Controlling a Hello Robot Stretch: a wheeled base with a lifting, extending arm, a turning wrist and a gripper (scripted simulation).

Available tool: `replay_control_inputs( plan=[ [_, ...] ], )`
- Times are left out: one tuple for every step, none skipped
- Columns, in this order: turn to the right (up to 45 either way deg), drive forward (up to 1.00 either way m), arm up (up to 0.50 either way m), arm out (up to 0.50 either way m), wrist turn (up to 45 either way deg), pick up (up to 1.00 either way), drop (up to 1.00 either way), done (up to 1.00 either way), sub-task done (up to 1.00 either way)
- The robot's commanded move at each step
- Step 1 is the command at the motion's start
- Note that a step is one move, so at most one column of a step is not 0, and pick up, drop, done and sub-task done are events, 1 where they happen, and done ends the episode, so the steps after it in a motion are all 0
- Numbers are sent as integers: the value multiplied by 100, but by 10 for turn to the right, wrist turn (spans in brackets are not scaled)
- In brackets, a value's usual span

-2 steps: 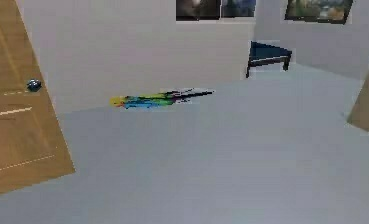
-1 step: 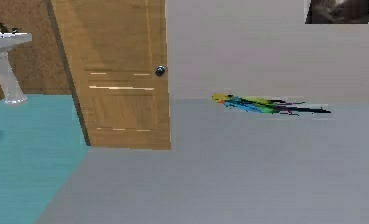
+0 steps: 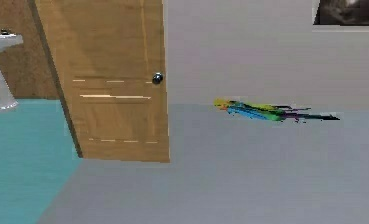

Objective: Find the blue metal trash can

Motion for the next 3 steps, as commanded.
replay_control_inputs(
  plan=[
    [450,0,0,0,0,0,0,0,0],
    [300,0,0,0,0,0,0,0,0],
    [0,5,0,0,0,0,0,0,0]
  ],
)
